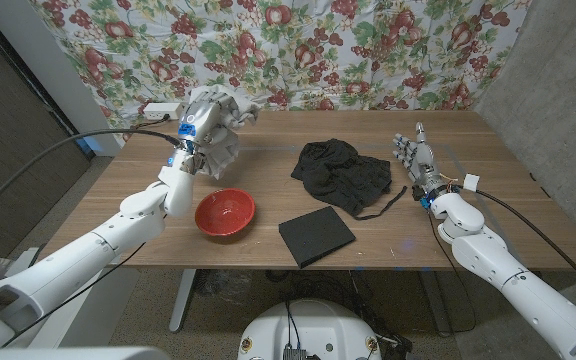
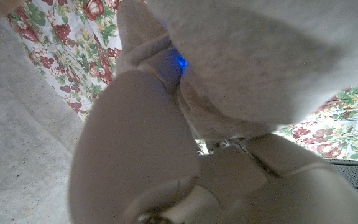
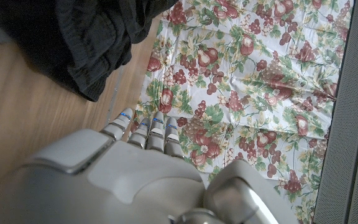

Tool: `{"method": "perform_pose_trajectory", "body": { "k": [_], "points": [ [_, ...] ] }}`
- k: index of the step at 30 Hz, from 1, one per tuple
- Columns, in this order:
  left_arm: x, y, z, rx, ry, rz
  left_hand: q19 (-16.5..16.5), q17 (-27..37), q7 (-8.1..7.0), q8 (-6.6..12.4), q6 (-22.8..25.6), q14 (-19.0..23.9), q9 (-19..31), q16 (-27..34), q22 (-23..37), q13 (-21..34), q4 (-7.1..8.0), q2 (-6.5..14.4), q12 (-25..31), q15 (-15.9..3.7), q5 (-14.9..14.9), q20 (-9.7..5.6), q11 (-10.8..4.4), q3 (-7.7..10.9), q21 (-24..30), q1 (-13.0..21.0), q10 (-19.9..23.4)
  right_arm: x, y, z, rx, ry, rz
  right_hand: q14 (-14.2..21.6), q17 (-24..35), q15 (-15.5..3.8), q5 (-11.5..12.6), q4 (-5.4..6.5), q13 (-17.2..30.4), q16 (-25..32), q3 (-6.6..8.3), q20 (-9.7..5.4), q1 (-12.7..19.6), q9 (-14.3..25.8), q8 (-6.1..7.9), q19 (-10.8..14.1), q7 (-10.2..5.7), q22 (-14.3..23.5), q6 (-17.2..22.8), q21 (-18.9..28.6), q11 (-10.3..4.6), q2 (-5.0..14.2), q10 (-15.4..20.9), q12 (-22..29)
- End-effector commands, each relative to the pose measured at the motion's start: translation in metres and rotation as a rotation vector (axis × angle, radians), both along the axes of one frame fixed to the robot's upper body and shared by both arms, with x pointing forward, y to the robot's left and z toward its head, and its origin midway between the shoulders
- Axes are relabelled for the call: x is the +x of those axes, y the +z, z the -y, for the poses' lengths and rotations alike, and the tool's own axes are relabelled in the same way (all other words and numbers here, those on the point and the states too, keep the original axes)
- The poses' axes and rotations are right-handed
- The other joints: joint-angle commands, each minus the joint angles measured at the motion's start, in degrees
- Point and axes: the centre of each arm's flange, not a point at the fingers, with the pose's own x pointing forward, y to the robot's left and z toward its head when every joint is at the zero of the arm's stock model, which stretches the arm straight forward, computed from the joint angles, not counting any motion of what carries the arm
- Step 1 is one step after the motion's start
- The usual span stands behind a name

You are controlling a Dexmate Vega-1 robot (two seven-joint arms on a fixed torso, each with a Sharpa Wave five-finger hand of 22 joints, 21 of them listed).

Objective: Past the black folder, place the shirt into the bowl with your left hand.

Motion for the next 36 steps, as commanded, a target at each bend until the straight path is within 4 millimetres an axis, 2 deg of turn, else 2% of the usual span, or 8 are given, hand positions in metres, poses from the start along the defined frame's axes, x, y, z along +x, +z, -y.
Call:
{"method": "perform_pose_trajectory", "body": {
  "k": [1, 11, 26, 36],
  "points": [
    [-0.012, 0.003, 0.006, -0.003, -0.033, 0.04, 0.13, 8.83, -0.17, 0.65, 0.58, 6.44, 0.2, 3.68, 10.02, 0.13, 6.33, 0.59, 0.46, -6.18, 0.19, -7.76, 0.09, 7.02, 0.63, 0.17, 0.77, 0.002, 0.0, 0.001, 0.005, -0.004, 0.0, 0.03, 0.14, -0.86, -0.2, -0.03, 0.1, 0.18, 0.18, -0.24, 0.25, 0.16, 0.07, 0.04, -0.28, 0.17, 0.4, -0.07, -0.33, 0.21, 0.15, 0.07],
    [-0.017, 0.003, 0.016, 0.017, -0.071, 0.055, 0.18, 8.97, -0.15, 0.86, 0.86, 6.73, 0.05, 3.52, 9.49, 0.06, 6.29, 0.32, 0.4, -6.32, 0.12, -7.91, 0.08, 7.38, 0.77, 0.03, 0.98, 0.002, -0.003, 0.002, 0.013, -0.007, -0.005, -0.01, 0.13, -0.68, -0.2, -0.05, 0.1, 0.13, 0.21, -0.25, 0.28, 0.16, 0.04, -0.01, -0.31, 0.16, 0.34, -0.12, -0.34, 0.22, 0.04, -0.01],
    [-0.024, -0.01, 0.029, 0.073, -0.104, 0.024, 0.13, 8.99, -0.23, 0.79, 1.48, 7.13, -0.85, 3.19, 8.73, 0.12, 6.37, 0.08, 0.46, -6.44, -0.04, -7.86, 0.07, 7.93, 0.96, -0.35, 1.48, 0.003, -0.006, 0.002, 0.011, -0.003, -0.013, -0.1, 0.13, -0.57, -0.2, -0.07, 0.09, 0.09, 0.25, -0.19, 0.3, 0.16, 0.03, -0.12, -0.38, 0.16, 0.34, -0.18, -0.38, 0.24, 0.04, -0.04],
    [-0.026, -0.01, 0.032, 0.104, -0.12, 0.024, 0.15, 9.26, -0.1, 0.96, 1.85, 7.48, -1.07, 2.97, 8.31, 0.21, 6.41, -0.21, 0.56, -6.68, -0.09, -7.98, 0.08, 8.52, 1.16, -0.7, 1.88, 0.003, -0.006, 0.002, 0.009, -0.002, -0.015, -0.09, 0.13, -0.49, -0.2, -0.09, 0.09, 0.09, 0.27, -0.2, 0.31, 0.16, 0.01, -0.13, -0.33, 0.16, 0.3, -0.2, -0.39, 0.25, 0.0, -0.08]
  ]
}}
